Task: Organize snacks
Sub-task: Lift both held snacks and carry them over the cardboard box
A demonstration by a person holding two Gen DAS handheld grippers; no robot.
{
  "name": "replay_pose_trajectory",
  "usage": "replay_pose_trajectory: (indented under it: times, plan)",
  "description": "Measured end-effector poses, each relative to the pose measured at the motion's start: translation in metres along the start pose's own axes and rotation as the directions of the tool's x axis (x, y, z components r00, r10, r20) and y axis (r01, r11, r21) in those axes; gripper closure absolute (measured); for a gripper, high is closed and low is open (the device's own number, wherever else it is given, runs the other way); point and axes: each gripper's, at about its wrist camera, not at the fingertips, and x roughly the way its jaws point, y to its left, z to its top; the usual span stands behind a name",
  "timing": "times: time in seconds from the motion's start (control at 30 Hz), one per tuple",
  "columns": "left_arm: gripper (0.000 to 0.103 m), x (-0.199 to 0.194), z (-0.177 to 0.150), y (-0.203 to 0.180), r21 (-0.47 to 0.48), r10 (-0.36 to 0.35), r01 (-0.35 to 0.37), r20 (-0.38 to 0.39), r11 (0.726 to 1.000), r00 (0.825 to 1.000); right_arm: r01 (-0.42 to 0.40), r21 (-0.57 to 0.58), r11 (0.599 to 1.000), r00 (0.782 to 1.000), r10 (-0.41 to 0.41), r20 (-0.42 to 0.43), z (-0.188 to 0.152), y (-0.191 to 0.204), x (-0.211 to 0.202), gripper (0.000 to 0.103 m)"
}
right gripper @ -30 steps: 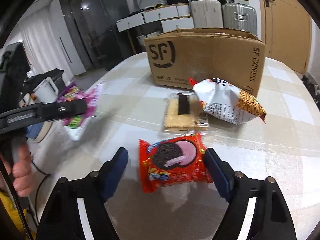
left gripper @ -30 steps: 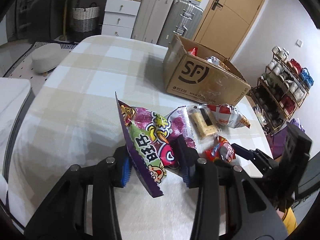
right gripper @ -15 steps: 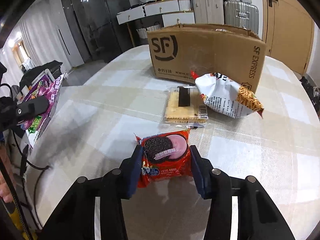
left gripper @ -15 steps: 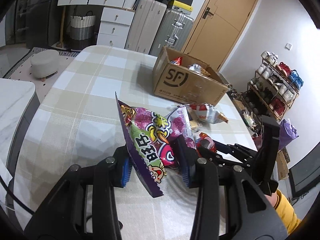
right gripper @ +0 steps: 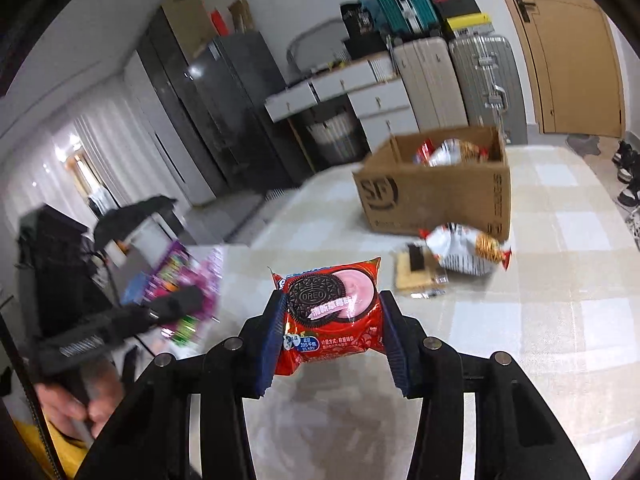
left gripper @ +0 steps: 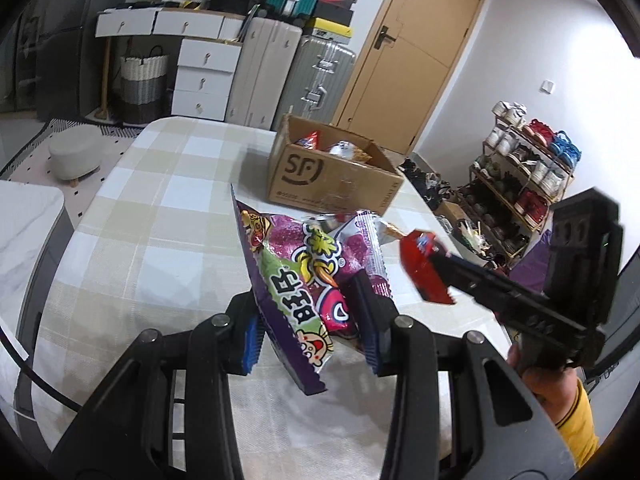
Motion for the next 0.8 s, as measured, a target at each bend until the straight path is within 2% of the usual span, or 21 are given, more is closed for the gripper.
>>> replay_pose_trajectory:
  times: [0.2, 0.5, 0.8]
  plan:
    - [0.067, -0.017, -0.002, -0.02, 0.032, -0.019, 0.018, 0.013, 0.999, 1.0, -0.021, -0.031, 0.999, 0.997, 0.023, 0.073, 0.005, 0.023, -0.04, 0.057]
    - [0.067, -0.031, 0.007, -0.036, 0.067, -0.023, 0.021, 0.04, 0.998, 0.999, -0.027, -0.065, 0.998, 0.991, 0.036, 0.132, 0.015, 0.037, -0.068, 0.057]
    - [0.067, -0.021, 0.044, -0.046, 0.093, -0.04, 0.034, 0.065, 0.995, 0.997, -0.025, -0.091, 0.996, 0.978, 0.044, 0.206, 0.052, 0.031, -0.083, 0.057]
